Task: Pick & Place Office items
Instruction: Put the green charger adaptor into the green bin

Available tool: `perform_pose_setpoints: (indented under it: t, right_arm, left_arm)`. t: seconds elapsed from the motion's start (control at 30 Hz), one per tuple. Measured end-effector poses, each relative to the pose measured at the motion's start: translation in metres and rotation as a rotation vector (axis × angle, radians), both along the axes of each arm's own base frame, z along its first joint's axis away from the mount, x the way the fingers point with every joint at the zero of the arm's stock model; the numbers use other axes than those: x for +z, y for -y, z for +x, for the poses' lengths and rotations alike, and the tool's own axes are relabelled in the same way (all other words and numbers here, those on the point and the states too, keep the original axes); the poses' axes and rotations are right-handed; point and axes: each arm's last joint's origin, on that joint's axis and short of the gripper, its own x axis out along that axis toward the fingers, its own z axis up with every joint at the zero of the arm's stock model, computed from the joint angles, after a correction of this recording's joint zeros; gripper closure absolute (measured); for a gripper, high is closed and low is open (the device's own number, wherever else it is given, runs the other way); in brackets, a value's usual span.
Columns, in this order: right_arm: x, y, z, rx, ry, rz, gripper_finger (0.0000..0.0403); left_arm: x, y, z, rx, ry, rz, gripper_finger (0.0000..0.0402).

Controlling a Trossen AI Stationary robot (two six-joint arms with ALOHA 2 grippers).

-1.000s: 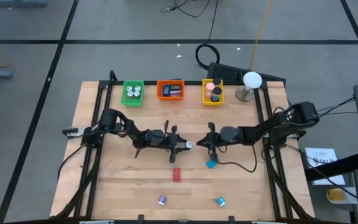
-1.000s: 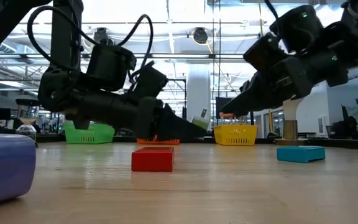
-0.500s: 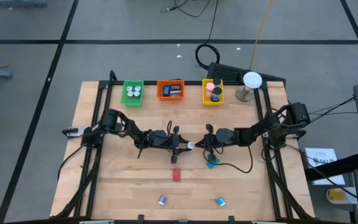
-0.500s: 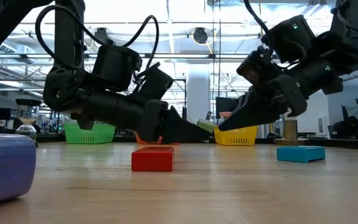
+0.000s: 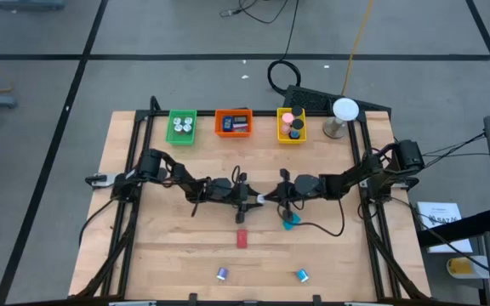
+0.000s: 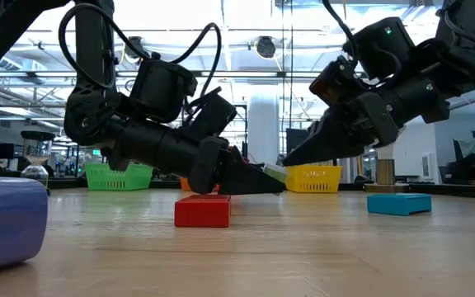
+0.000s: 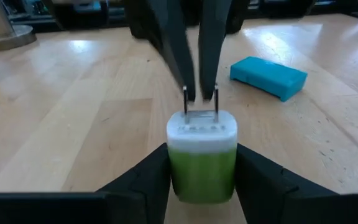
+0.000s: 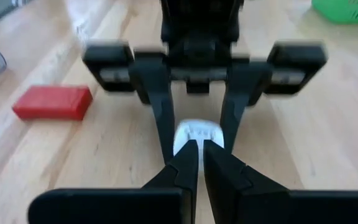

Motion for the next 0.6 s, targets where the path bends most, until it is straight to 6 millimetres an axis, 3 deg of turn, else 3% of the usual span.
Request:
perform_pose_setpoints:
  t: [0.43,0.6]
  right_arm:
    - [0.0013,0.0033,0.001,-0.013,0.009,0.003,0.0387]
    - [0.001,0.0034,0.0009,-0.013,0.007,0.003,0.0387]
  left_arm:
    - [-0.001,-0.0006,-0.0002,0.026,-0.011,-0.012,0.0239]
    - [-0.0014,-0.0007,-0.0005,0.031,-0.019,-0.029,0.0205]
